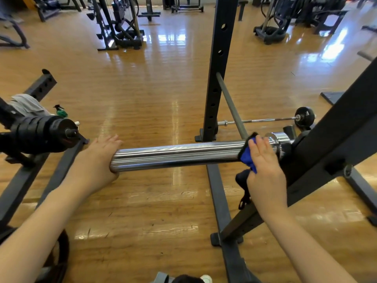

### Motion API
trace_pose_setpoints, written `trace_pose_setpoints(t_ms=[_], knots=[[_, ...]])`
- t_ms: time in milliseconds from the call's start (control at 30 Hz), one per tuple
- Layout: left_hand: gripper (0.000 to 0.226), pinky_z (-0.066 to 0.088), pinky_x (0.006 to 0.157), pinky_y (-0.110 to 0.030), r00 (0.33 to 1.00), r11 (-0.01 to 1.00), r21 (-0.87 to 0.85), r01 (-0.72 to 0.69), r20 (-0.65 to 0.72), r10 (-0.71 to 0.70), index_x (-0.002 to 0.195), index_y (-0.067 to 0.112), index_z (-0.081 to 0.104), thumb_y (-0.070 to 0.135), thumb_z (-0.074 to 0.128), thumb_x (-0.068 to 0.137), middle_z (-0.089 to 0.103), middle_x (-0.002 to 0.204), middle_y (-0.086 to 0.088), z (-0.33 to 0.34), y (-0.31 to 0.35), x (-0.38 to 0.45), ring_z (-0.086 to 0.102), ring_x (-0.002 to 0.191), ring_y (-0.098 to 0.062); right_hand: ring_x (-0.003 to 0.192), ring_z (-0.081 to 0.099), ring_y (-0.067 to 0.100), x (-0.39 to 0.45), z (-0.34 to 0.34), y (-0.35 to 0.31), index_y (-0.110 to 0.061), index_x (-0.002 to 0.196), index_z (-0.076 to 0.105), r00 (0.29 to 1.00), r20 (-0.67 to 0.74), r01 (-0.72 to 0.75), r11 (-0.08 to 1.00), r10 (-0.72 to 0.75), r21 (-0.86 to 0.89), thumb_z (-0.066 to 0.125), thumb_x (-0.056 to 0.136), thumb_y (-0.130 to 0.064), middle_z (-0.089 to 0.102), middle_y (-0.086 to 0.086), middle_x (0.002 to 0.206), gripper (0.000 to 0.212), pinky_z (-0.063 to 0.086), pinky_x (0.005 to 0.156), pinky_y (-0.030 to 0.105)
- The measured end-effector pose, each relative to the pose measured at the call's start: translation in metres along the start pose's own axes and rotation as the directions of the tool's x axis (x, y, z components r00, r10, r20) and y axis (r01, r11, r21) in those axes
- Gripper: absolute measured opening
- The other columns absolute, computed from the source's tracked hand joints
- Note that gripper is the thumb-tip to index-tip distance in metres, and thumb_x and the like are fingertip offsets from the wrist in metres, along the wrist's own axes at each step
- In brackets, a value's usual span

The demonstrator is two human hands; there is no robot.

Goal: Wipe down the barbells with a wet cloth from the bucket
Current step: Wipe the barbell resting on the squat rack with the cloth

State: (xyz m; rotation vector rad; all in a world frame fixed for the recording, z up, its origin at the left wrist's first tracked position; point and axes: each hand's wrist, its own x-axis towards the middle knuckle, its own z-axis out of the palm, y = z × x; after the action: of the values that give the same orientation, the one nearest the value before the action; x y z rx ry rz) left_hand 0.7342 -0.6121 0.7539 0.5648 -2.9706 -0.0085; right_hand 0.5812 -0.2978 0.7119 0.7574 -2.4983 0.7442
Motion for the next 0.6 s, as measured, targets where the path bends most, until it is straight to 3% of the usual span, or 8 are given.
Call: trace_pose_setpoints(t_ms=[67,200,267,367,467,533,600], knots=[[0.074,0.011,0.114,-0.028,1.000,1.000,-0.028,-0.001,0.026,0.002,0.140,0.014,0.044,0.013,0.075,0.074,0.036,0.150,-0.004,-0.006,0.001,0.002,0.029,0.141,-0.019,0.135,0.031,0.027,-0.004,-0.003,0.010,-0.002,0.136,0.038,0.999,-0.013,-0.032,0.999,0.032,-0.004,0.058,0.063,0.029,0.035,0.009,0.143,0.082,0.025,0.107,0.039],[0.074,0.007,0.112,-0.025,0.999,0.999,-0.044,0.012,0.039,-0.010,0.141,0.015,0.043,0.014,0.075,0.075,0.035,0.151,-0.003,-0.009,0.006,0.000,0.028,0.141,-0.017,0.136,0.028,0.035,-0.023,0.006,0.002,0.000,0.138,0.030,0.998,-0.021,-0.049,0.998,0.050,0.044,0.058,0.062,0.030,0.031,0.016,0.145,0.086,0.032,0.104,0.052],[0.075,0.007,0.113,-0.025,0.998,0.999,-0.045,0.029,0.053,-0.027,0.142,0.016,0.042,0.013,0.075,0.074,0.035,0.151,-0.002,-0.011,0.007,0.000,0.028,0.141,-0.017,0.137,0.026,0.036,-0.030,0.011,-0.003,0.003,0.138,0.030,0.998,-0.035,-0.048,0.998,0.050,0.045,0.054,0.064,0.029,0.028,0.018,0.146,0.083,0.029,0.108,0.047],[0.076,0.012,0.115,-0.029,0.995,0.997,-0.049,0.054,0.088,-0.049,0.141,0.016,0.043,0.013,0.075,0.073,0.037,0.150,-0.003,-0.014,0.008,0.000,0.029,0.140,-0.017,0.138,0.022,0.034,-0.019,0.017,-0.014,0.005,0.139,0.032,0.998,-0.013,-0.053,0.998,0.053,0.031,0.056,0.064,0.027,0.029,0.020,0.147,0.082,0.025,0.109,0.048],[0.074,0.023,0.112,-0.034,0.989,0.996,-0.052,0.068,0.135,-0.060,0.139,0.018,0.045,0.011,0.075,0.072,0.042,0.147,-0.002,-0.024,0.014,-0.001,0.035,0.137,-0.018,0.134,0.024,0.030,0.004,0.013,-0.021,0.007,0.133,0.044,1.000,0.018,-0.014,0.997,0.012,0.079,0.060,0.060,0.026,0.042,0.024,0.141,0.077,0.034,0.103,0.056],[0.069,0.038,0.100,-0.035,0.973,0.996,-0.044,0.081,0.218,-0.070,0.136,0.022,0.048,0.010,0.073,0.073,0.055,0.133,0.000,-0.035,0.020,0.000,0.050,0.123,-0.020,0.133,0.026,0.029,0.007,0.006,-0.013,0.006,0.132,0.046,0.999,0.031,-0.010,0.997,0.008,0.081,0.060,0.060,0.027,0.045,0.023,0.139,0.076,0.038,0.100,0.058],[0.064,0.048,0.085,-0.033,0.948,0.995,-0.063,0.083,0.314,-0.059,0.130,0.024,0.051,0.009,0.073,0.072,0.061,0.101,0.011,-0.043,0.023,0.004,0.059,0.095,-0.015,0.134,0.027,0.030,-0.001,0.000,0.001,0.004,0.135,0.041,0.999,0.025,-0.040,0.995,0.038,0.087,0.059,0.063,0.027,0.042,0.019,0.141,0.078,0.037,0.101,0.058]])
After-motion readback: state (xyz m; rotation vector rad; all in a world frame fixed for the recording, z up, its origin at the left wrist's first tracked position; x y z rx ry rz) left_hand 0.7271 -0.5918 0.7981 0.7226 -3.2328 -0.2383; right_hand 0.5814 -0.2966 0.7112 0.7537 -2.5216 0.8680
